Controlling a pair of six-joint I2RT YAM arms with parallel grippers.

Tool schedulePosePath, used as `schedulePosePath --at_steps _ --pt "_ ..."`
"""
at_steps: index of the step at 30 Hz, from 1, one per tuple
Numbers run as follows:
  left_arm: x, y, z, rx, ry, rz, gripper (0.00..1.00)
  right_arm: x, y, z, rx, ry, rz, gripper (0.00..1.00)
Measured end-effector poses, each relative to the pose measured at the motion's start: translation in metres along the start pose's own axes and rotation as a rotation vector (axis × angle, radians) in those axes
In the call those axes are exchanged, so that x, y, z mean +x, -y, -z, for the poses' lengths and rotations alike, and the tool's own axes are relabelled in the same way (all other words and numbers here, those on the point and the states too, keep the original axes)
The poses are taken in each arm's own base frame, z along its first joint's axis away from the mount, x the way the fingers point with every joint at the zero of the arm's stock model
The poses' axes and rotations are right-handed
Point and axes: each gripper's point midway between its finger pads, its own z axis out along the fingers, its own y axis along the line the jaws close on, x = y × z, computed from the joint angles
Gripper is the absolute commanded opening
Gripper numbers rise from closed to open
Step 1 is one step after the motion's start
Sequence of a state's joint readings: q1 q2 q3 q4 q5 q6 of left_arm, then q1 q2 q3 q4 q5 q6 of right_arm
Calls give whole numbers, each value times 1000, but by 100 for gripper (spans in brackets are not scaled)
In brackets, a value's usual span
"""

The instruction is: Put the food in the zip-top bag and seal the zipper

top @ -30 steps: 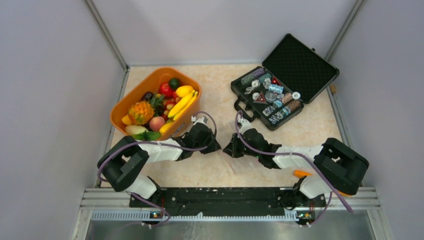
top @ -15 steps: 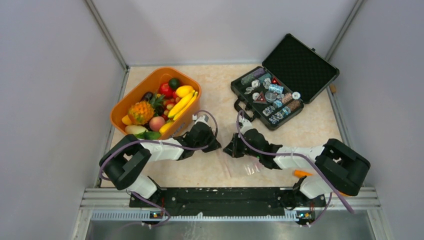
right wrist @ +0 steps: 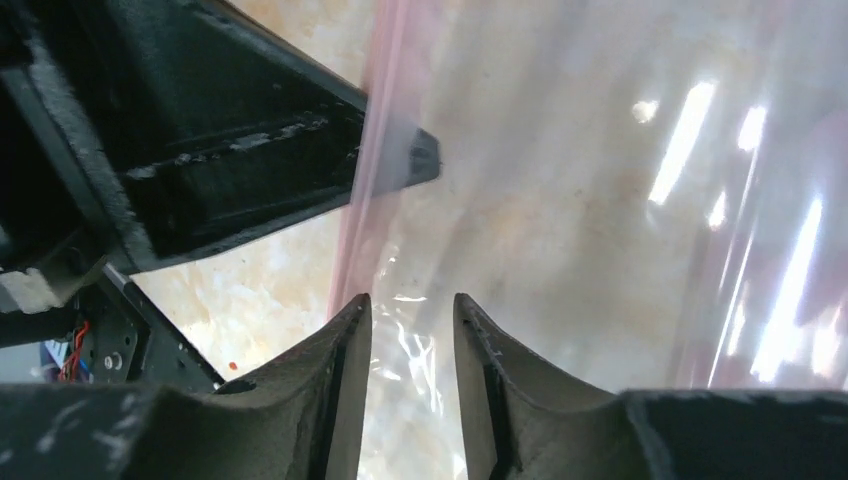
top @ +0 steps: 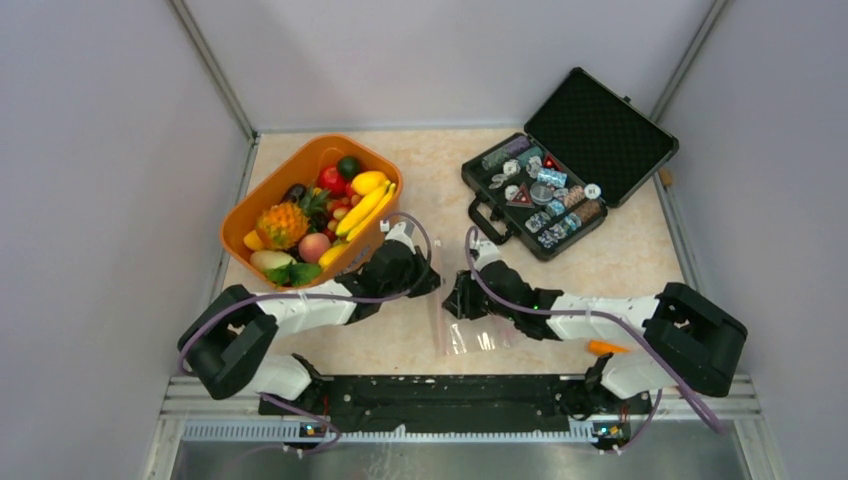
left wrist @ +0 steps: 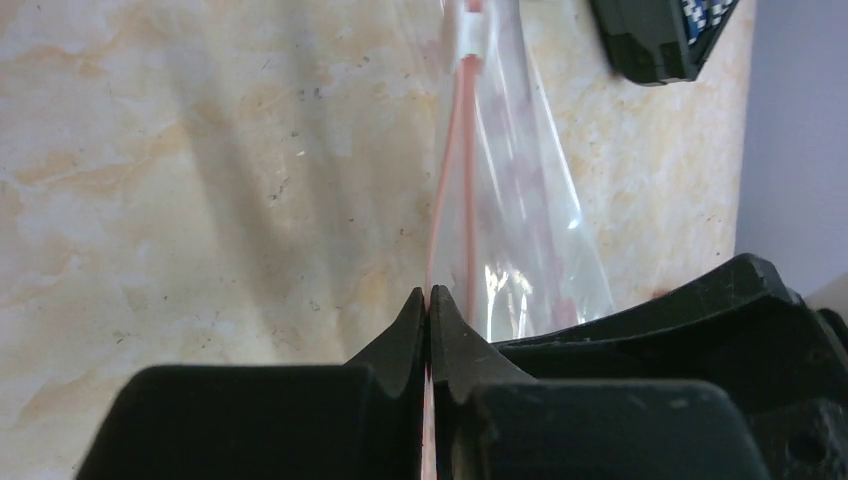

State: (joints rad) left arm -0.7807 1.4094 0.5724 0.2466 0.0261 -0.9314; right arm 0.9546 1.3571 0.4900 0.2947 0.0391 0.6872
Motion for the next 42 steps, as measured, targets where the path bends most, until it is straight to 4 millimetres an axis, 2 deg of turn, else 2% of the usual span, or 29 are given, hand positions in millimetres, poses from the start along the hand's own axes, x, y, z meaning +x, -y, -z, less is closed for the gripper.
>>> schedulePosePath --at_steps 2,6,13,19,23,26,34,42 --pt "-3 4 4 11 10 -4 0 -3 -8 0 17 6 32 49" --pt "-4 5 8 10 9 -7 0 -10 -20 2 40 51 79 53" --pt "-9 4 15 -9 28 -10 0 -29 -18 19 112 143 104 54" --pt "-20 17 19 -1 45 -10 0 -33 -21 23 155 164 136 54" --pt "-28 26 21 1 49 -2 0 -39 -35 26 152 189 162 52" --pt "-30 29 22 -3 51 12 0 -46 -38 27 171 209 170 50" --pt "-27 25 26 -27 38 29 0 -51 -32 27 253 223 198 38" --pt "-29 29 33 -19 43 42 0 -44 -22 22 299 201 219 36"
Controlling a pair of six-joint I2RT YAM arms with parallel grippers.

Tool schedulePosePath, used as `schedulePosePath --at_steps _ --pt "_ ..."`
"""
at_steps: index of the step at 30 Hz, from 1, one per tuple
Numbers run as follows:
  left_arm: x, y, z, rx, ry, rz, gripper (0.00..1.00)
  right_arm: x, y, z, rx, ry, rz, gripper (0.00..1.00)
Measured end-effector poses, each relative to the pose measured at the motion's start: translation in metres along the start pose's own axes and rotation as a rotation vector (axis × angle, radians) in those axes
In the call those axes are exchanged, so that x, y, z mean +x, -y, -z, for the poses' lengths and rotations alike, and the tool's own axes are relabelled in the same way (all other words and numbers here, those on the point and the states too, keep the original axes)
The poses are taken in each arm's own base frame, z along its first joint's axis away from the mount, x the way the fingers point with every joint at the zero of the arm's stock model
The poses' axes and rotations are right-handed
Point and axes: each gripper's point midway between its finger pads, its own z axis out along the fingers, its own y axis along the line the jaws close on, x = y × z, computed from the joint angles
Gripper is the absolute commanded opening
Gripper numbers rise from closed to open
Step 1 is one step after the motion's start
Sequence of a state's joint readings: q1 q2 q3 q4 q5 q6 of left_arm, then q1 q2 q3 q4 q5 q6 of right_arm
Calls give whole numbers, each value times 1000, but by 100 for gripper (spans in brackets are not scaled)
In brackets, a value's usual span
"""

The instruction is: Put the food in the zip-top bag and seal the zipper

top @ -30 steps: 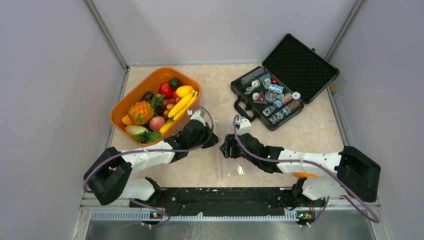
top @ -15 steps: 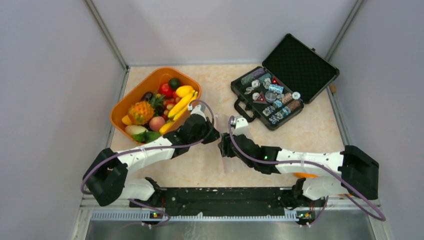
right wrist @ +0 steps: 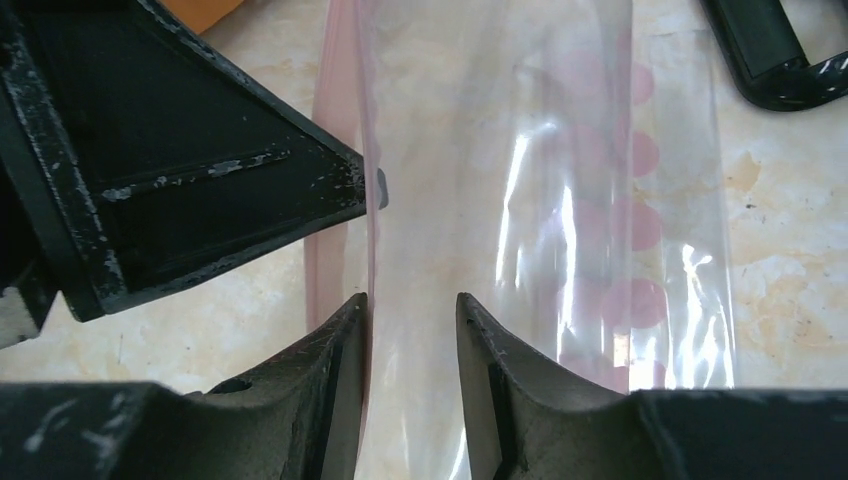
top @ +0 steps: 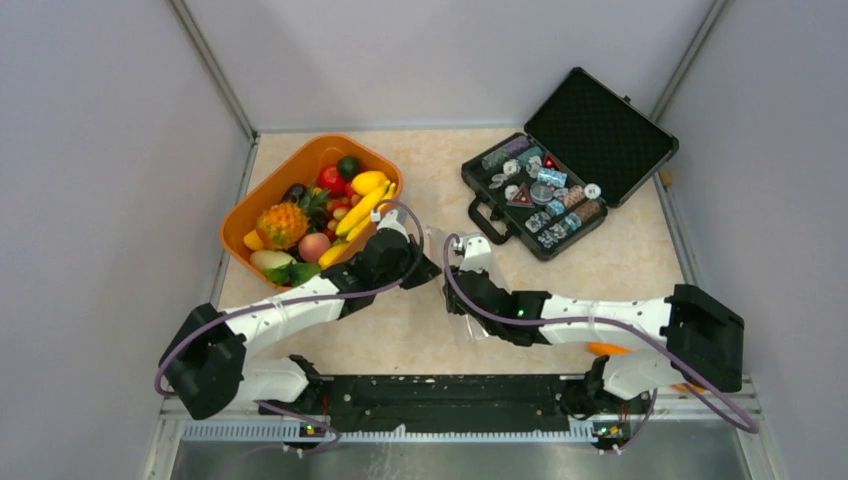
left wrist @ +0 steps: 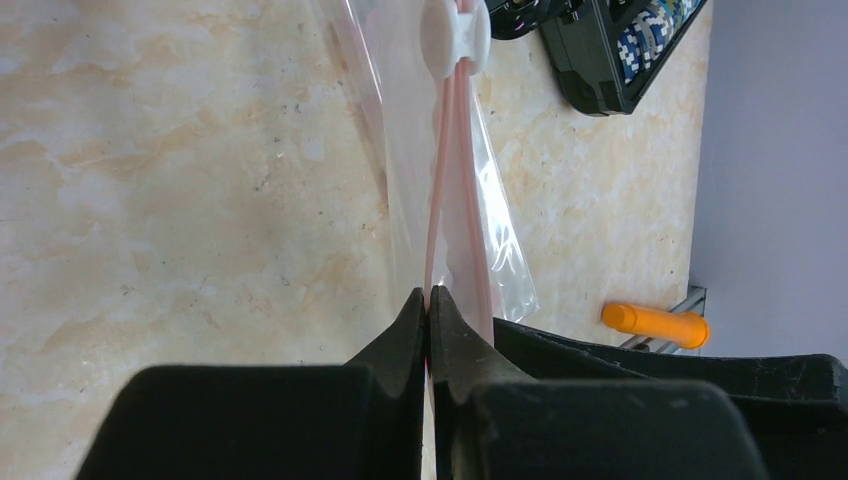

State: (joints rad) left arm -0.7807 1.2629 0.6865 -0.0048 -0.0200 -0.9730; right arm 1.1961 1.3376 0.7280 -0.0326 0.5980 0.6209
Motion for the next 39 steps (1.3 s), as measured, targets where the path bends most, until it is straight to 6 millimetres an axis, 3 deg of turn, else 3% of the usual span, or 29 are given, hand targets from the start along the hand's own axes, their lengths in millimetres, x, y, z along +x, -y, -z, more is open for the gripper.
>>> schedulePosePath --at_steps 8,16,19,25,34,35,39 --pt "0 1 1 0 -1 20 0 4 -7 -2 39 16 74 31" --pt "-2 5 10 12 4 29 0 -5 -3 -10 124 62 104 13" --pt "-7 10 18 29 23 29 0 -5 -1 -10 134 69 103 0" --pt "-11 1 24 -13 49 17 0 -9 0 -9 133 75 90 0" --pt "-6 -25 25 -115 43 -30 0 -51 6 16 100 166 37 0" --pt "-5 -27 25 -122 42 -38 2 -53 6 17 99 171 42 0" --pt "-4 -29 26 -123 34 -67 34 -54 11 19 123 167 79 0"
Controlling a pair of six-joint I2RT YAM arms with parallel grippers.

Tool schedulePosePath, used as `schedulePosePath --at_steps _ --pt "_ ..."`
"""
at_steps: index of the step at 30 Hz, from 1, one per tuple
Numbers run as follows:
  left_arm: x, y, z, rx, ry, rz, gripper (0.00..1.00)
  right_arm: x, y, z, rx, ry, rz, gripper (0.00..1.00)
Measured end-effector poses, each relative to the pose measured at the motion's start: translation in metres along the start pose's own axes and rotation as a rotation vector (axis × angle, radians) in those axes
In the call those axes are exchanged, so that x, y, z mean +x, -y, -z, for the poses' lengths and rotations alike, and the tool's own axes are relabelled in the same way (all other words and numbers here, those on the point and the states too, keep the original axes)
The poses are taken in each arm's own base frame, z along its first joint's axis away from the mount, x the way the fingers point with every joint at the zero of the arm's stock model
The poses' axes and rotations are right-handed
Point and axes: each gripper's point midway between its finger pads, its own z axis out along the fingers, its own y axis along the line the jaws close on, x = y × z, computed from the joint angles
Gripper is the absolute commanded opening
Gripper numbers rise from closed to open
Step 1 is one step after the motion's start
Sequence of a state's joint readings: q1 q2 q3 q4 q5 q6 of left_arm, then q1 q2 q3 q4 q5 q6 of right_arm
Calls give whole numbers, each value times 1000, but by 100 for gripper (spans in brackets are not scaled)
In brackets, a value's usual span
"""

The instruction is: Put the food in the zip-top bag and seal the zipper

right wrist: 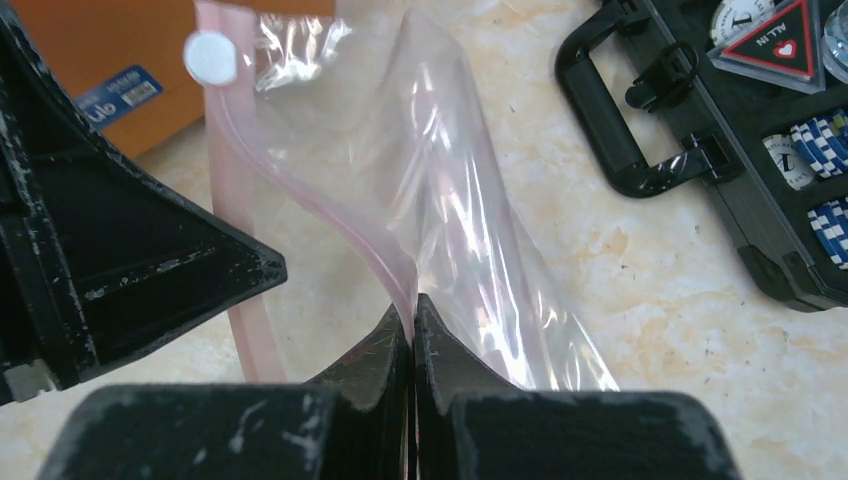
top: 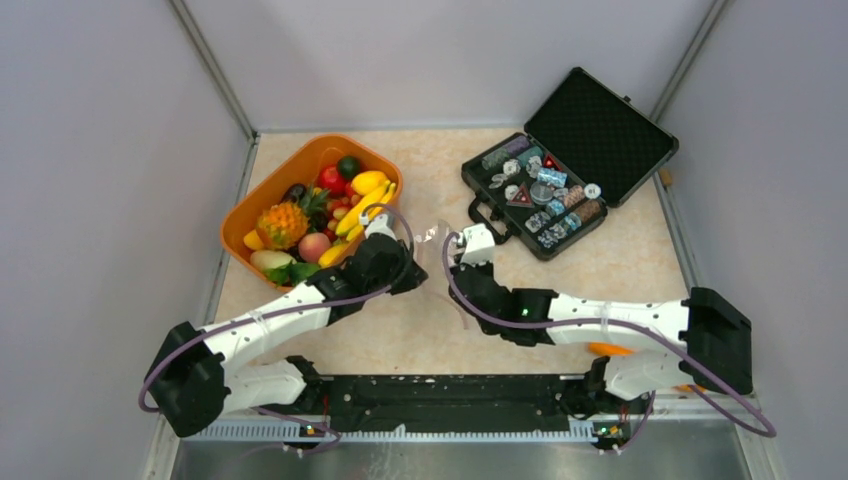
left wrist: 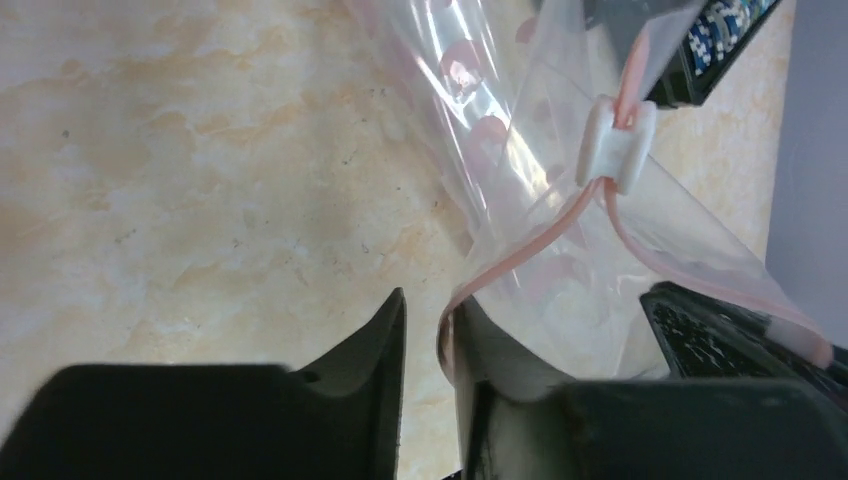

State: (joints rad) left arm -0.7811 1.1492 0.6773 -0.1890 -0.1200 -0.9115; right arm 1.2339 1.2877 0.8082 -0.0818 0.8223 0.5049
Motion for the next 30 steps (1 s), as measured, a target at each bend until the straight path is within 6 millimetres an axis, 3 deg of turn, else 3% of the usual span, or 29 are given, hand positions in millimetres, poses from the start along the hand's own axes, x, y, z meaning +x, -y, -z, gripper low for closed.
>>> schedulePosePath --at_steps 2,8,13,19,24,30 --pt "1 6 0 28 -9 -9 47 4 2 -1 7 -14 20 0" --pt "0 47 5 226 -35 -19 51 12 -6 -5 -9 -45 40 0" --pt "11 51 -2 253 -90 -19 31 14 -5 -9 0 -55 43 0" --pt "16 36 -6 184 -103 -24 0 12 -6 -10 2 -48 31 0" --pt "5 25 -1 113 -60 -72 0 5 -2 -10 25 -30 40 0" --pt "-35 61 14 169 36 -121 0 -34 9 4 36 52 45 0"
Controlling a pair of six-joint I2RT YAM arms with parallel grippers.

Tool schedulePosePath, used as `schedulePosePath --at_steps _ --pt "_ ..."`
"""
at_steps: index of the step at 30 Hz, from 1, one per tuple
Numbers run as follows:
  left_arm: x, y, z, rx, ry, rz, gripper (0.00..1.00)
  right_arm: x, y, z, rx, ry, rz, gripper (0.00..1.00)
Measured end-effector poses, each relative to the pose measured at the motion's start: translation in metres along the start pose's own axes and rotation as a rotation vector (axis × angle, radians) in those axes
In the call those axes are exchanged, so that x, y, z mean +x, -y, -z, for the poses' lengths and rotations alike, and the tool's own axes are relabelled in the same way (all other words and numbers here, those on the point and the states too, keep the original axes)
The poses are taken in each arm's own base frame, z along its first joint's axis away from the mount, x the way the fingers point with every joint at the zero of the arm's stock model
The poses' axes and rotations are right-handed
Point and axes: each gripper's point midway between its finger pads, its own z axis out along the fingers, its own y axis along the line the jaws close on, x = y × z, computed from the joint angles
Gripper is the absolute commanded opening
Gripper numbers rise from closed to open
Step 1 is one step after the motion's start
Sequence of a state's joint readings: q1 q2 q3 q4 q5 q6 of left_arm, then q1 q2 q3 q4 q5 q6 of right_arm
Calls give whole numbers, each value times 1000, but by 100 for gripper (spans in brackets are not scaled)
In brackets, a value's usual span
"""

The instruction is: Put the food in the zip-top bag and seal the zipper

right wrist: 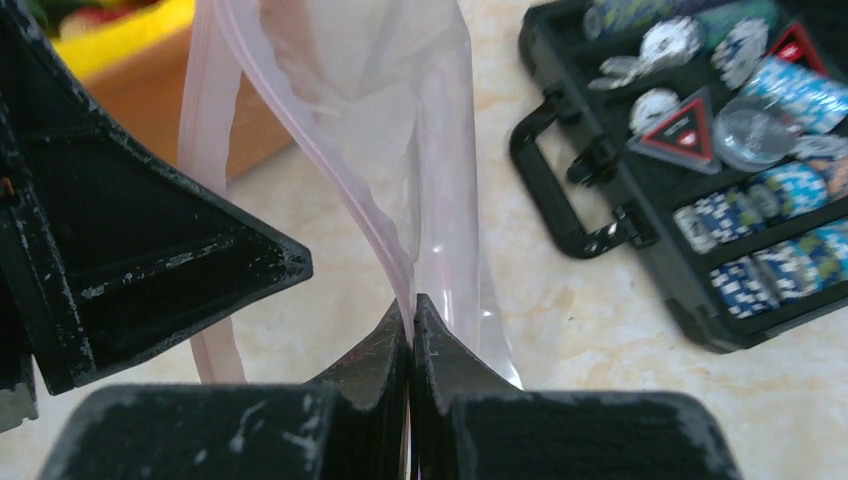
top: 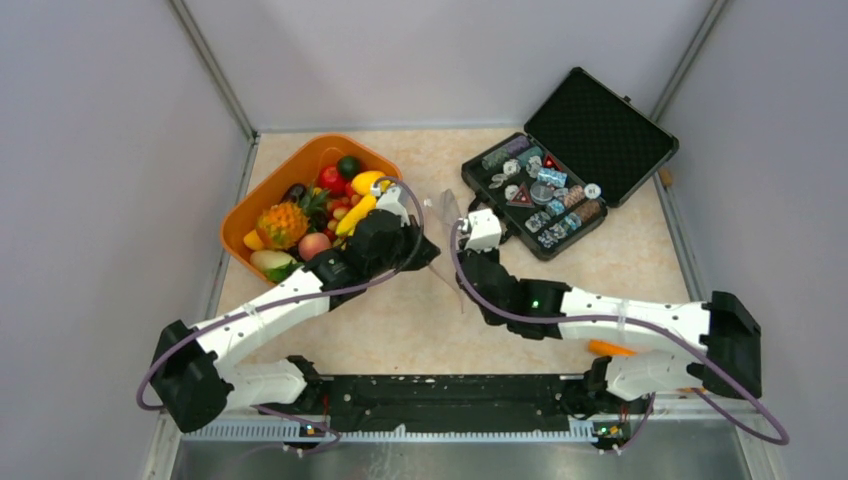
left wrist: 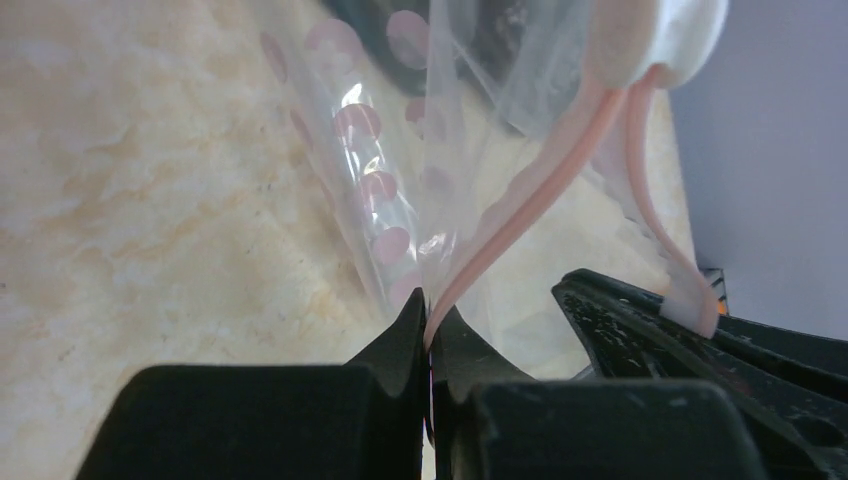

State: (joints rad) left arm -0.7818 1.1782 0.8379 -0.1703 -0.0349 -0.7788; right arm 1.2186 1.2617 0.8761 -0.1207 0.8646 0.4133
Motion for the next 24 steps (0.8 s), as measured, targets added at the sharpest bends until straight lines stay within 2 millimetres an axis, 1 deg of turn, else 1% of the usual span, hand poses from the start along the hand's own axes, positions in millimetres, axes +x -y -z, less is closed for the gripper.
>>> schedulePosePath --at_steps 2,4,7,10,12,15,17,21,23,24 --pt "-16 11 4 11 35 -12 0 -21 7 6 18 43 -12 0" --pt "-27 17 6 13 67 -20 0 -43 18 12 60 87 -26 0" --pt "-34 16 7 -4 90 -20 0 -59 34 18 131 122 -33 0" --pt "-33 8 7 -39 92 -20 0 -58 47 21 190 123 -3 0" --pt "-33 4 7 -60 96 -20 0 -55 51 21 204 111 25 0" --pt "-33 0 7 -81 102 -21 0 -48 46 20 165 80 75 0" --pt "-33 -3 7 -92 106 -22 0 -39 40 17 144 45 116 0" --pt "-33 -9 8 -121 109 -20 0 -27 38 11 158 -5 194 0" --pt "-34 -10 9 -124 116 -24 0 -28 42 12 174 -6 214 0" --pt "-35 -9 10 -124 120 -26 0 -32 43 13 185 1 218 0"
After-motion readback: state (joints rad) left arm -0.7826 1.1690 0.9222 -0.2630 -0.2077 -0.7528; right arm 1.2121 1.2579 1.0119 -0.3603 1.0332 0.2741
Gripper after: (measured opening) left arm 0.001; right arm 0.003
